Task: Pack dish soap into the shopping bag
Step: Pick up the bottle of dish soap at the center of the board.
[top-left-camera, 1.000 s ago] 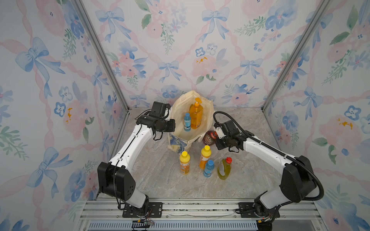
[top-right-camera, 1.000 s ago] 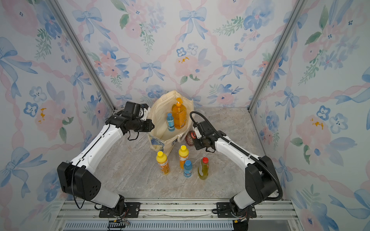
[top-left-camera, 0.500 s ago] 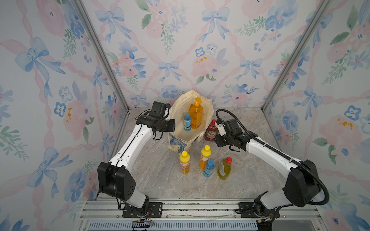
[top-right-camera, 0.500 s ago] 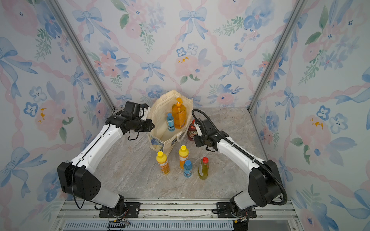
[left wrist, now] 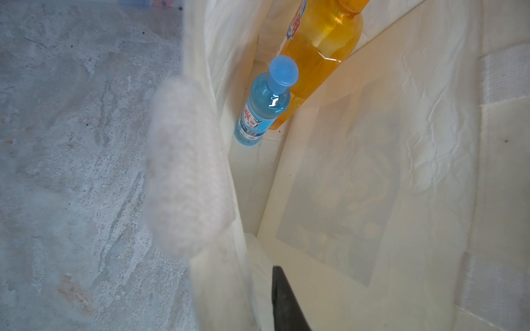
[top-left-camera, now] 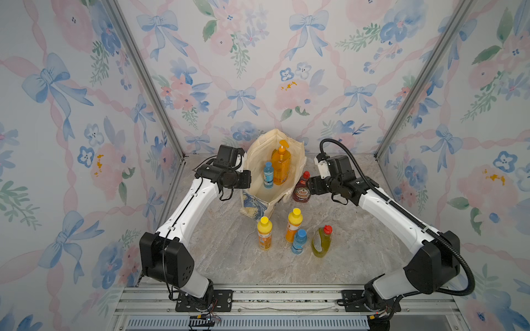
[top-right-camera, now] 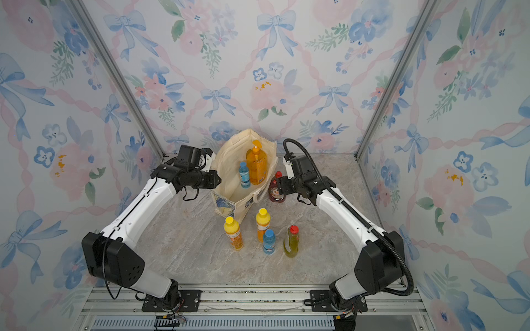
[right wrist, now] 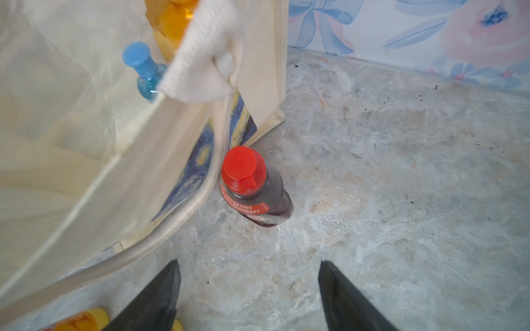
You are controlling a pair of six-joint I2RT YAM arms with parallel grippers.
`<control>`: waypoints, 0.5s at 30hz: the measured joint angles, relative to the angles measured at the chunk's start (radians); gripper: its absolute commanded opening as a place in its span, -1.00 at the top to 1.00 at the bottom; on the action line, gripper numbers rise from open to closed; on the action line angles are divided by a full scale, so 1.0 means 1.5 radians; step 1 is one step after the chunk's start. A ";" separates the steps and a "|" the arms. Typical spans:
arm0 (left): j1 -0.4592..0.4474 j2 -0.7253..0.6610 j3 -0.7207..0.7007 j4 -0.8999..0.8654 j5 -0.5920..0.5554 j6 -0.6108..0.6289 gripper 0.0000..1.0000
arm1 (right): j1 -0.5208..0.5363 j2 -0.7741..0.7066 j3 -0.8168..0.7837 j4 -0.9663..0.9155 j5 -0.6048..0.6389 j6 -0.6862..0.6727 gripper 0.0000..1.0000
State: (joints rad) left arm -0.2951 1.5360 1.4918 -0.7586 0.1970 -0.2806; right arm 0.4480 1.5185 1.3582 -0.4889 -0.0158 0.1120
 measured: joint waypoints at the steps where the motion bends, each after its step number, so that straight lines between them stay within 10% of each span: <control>1: 0.000 0.001 0.000 0.000 0.000 0.000 0.64 | -0.002 0.008 0.010 0.003 -0.015 -0.012 -0.59; 15: 0.000 0.002 0.000 0.000 0.000 0.000 0.63 | -0.088 0.146 0.058 0.042 -0.178 -0.111 -0.47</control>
State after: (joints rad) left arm -0.2951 1.5394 1.4918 -0.7582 0.1967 -0.2806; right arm 0.3164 1.7370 1.4456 -0.4255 -0.2821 -0.0544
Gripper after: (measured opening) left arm 0.180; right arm 0.741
